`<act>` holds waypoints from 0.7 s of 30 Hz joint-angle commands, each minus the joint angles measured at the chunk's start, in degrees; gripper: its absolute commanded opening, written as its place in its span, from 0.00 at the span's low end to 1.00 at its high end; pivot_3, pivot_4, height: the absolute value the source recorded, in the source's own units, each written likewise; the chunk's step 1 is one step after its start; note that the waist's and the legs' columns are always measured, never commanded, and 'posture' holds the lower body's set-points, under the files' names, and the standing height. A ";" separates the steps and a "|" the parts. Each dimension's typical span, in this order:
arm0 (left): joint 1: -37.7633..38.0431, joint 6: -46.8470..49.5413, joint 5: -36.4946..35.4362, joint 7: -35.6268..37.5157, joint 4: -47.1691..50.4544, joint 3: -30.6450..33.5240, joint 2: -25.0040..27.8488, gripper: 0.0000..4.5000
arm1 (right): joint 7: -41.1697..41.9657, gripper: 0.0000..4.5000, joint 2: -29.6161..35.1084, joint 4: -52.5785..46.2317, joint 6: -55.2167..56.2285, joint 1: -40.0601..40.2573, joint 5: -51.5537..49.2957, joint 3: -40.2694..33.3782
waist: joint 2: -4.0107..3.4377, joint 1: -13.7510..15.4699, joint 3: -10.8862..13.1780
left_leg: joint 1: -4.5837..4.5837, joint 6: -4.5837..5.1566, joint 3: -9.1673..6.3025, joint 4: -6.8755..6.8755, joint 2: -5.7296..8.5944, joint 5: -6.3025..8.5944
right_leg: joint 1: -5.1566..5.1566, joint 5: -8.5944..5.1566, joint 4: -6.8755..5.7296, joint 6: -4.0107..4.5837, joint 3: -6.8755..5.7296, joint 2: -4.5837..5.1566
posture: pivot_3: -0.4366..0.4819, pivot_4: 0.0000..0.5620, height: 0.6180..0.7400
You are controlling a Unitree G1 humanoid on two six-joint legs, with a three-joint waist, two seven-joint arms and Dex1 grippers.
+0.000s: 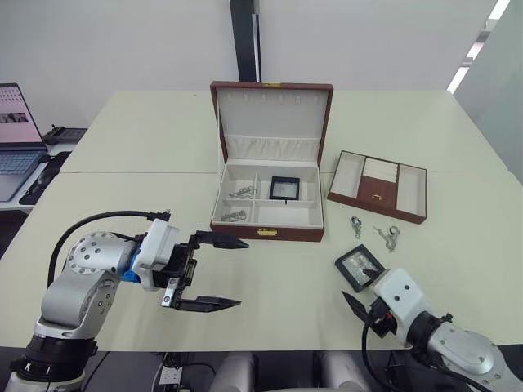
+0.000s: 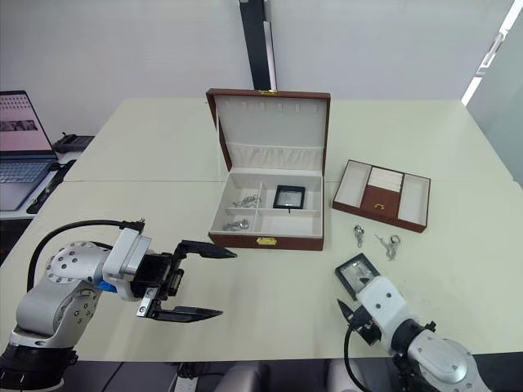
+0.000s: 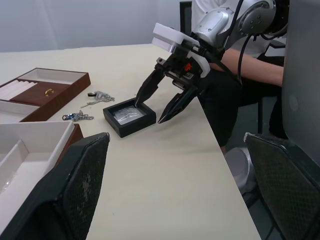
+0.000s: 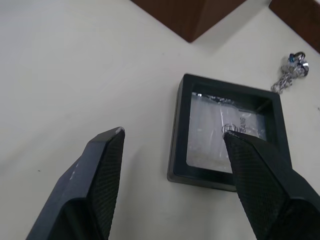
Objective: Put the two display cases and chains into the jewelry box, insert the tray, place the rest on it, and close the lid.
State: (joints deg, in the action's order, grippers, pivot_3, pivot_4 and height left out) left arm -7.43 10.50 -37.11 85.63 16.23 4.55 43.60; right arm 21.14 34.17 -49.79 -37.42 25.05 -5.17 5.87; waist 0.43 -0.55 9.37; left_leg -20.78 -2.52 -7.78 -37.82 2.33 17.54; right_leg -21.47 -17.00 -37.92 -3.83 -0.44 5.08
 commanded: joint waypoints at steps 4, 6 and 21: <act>0.06 -0.95 0.11 0.02 0.97 -0.05 0.36 1.00 | -1.07 0.74 -1.44 2.03 3.05 -1.84 3.36 2.74 | 0.00 -0.32 0.00 | 0.01 0.00 0.00 0.00 0.00 0.00 | 0.00 0.00 -0.01 0.00 0.00 0.00 | 0.48 0.27 1.00; -0.04 -0.96 0.21 -0.04 0.97 -0.18 0.31 1.00 | -1.06 0.74 -1.64 2.55 3.31 -2.33 3.75 3.03 | 0.00 -0.41 0.00 | 0.01 0.00 -0.01 0.00 0.00 0.00 | 0.00 0.00 -0.01 0.00 -0.01 0.00 | 0.48 0.27 1.00; -2.60 1.04 -0.37 -1.84 0.93 -0.70 -0.07 1.00 | -0.12 0.26 -2.17 0.69 -0.84 -5.06 3.63 2.18 | 0.00 -0.63 0.00 | 0.01 0.00 -0.03 0.00 0.00 0.00 | 0.00 0.00 -0.02 0.00 -0.01 -0.01 | 0.48 0.27 1.00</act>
State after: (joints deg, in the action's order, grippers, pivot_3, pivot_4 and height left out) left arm -9.44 11.52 -36.91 84.09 16.22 4.19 43.58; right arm 20.61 31.83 -46.52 -37.64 20.15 -1.30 9.02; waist 0.43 -1.19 9.37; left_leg -20.77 -2.51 -7.81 -37.82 2.33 17.54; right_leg -21.47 -17.00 -37.94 -3.84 -0.44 5.07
